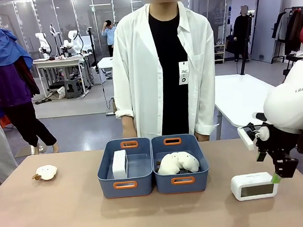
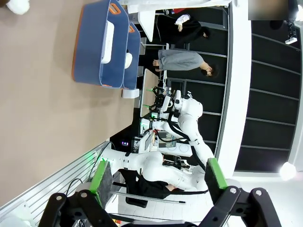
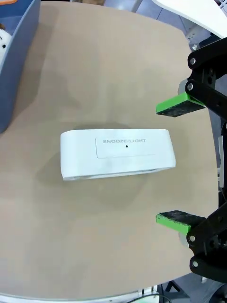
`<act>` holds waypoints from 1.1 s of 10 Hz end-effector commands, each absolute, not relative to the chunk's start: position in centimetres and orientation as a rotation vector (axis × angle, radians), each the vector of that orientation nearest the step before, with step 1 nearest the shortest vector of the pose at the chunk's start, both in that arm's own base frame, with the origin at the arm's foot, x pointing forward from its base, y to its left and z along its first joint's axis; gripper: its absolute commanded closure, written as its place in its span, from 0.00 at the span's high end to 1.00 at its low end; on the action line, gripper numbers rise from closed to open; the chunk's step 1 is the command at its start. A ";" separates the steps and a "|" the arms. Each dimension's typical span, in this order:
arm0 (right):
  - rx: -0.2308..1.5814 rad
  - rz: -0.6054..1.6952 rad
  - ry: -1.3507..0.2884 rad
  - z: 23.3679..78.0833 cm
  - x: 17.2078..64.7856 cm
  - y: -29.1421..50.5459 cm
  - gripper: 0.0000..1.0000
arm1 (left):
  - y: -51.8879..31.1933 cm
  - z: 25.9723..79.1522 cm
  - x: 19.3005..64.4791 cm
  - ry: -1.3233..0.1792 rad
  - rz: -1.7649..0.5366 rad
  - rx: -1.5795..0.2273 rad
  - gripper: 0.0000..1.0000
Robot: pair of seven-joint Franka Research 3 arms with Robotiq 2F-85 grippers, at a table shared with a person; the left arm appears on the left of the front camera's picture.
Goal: Sort the digital clocks into the basket.
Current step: Pick up the Digital clock from the table and place it into the empty Plastic storage basket.
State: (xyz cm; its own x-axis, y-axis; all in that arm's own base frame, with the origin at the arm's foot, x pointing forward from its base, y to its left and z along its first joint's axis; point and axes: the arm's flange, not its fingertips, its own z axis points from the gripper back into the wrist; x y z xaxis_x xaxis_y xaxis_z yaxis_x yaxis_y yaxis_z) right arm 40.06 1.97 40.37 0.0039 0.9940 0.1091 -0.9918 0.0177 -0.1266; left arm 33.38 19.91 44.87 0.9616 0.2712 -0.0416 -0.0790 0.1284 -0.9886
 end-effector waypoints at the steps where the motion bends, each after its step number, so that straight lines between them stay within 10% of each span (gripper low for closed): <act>1: -0.056 1.551 -0.174 38.3 39.7 3.0 1.00 | 20.0 44.9 32.9 -0.157 0.243 -1.412 1.00; 9: -0.056 1.633 -0.149 31.4 42.2 4.0 1.00 | 20.0 44.9 32.9 -0.157 0.243 -1.412 1.00; 11: -0.057 1.635 -0.143 31.1 42.1 3.8 0.80 | 20.0 44.9 32.9 -0.157 0.243 -1.412 1.00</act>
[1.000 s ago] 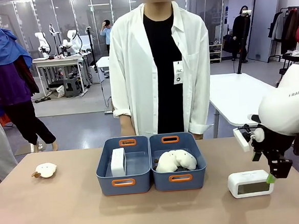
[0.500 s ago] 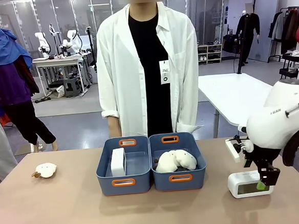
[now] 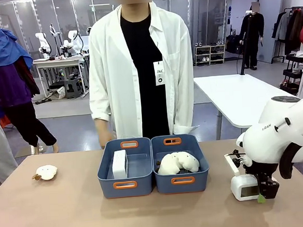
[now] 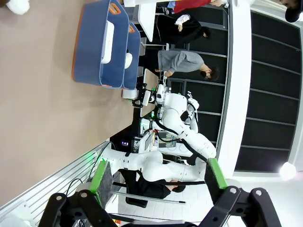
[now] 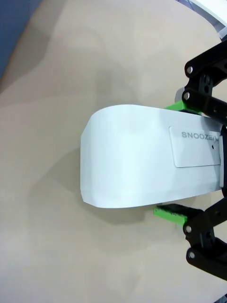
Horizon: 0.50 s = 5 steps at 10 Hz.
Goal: Sort the digital clocks into the basket.
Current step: Pick up the Digital clock from the table and place it into the empty Plastic storage basket.
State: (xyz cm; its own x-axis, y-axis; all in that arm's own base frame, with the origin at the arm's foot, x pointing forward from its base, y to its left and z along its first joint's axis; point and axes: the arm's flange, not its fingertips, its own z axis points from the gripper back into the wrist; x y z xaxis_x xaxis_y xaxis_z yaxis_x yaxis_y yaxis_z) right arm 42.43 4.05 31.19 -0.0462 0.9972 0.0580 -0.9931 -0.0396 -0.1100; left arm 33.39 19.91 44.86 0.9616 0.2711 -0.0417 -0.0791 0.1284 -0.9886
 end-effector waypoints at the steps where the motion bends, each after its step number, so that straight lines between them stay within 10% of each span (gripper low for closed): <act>1: -0.057 1.633 -0.149 31.3 42.0 3.8 0.67 | 20.0 44.9 32.9 -0.157 0.243 -1.412 1.00; 5: -0.057 1.598 -0.124 32.7 41.1 3.8 0.27 | 20.0 44.9 32.9 -0.157 0.243 -1.412 1.00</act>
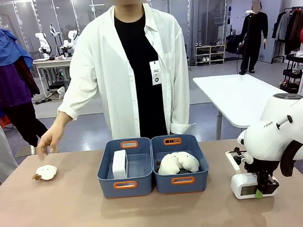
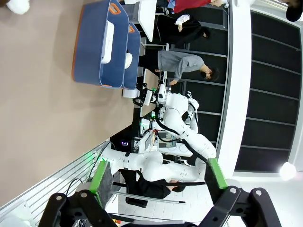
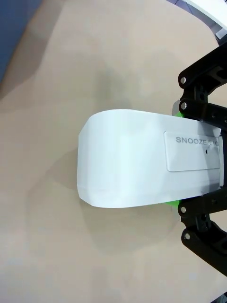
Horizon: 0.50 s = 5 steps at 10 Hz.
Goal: Sort the digital clocks into the basket.
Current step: Pick up the Digital clock from the table and place it into the empty Plastic storage basket.
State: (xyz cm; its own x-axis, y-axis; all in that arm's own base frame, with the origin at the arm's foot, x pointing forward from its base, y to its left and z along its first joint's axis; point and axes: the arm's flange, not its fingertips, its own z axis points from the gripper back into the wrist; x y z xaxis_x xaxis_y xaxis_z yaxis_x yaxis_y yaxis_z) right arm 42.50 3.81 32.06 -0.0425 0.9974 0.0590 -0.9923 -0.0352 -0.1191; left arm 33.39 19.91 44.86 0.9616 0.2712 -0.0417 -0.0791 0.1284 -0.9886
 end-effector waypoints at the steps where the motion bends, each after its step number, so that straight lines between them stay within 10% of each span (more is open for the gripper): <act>1: -0.057 1.581 -0.121 34.0 40.8 3.8 0.20 | 20.0 44.9 32.9 -0.157 0.243 -1.412 1.00; 5: -0.060 1.459 -0.287 48.6 41.0 4.8 0.07 | 20.0 44.9 32.9 -0.157 0.243 -1.412 1.00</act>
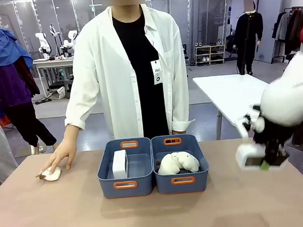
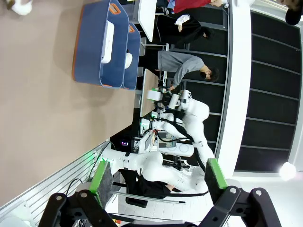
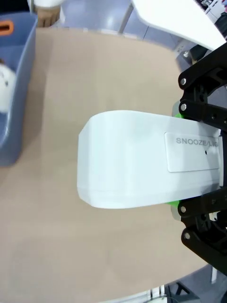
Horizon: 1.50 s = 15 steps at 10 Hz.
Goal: Sort the digital clocks into the basket.
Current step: Pick up the Digital clock from the table and place it into the empty Plastic storage basket.
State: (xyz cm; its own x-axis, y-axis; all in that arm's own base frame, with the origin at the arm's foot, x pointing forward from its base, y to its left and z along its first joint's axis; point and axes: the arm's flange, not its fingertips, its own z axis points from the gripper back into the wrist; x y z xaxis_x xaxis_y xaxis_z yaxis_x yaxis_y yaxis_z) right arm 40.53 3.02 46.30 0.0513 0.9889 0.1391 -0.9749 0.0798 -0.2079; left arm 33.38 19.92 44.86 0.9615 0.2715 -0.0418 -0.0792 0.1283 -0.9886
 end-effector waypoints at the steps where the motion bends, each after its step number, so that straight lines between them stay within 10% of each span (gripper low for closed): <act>1: -0.043 1.471 -0.308 50.5 41.7 7.2 0.07 | 20.0 44.9 32.9 -0.157 0.243 -1.412 1.00; 8: -0.063 1.644 -0.305 51.5 44.1 27.3 0.07 | 20.0 44.9 32.9 -0.157 0.243 -1.412 1.00; 11: 0.061 1.286 -0.555 58.0 36.7 -5.2 0.07 | 20.0 44.9 32.9 -0.157 0.243 -1.412 1.00; 15: 0.294 0.936 -0.756 48.1 26.8 -22.4 0.07 | 20.0 44.9 32.9 -0.157 0.243 -1.412 1.00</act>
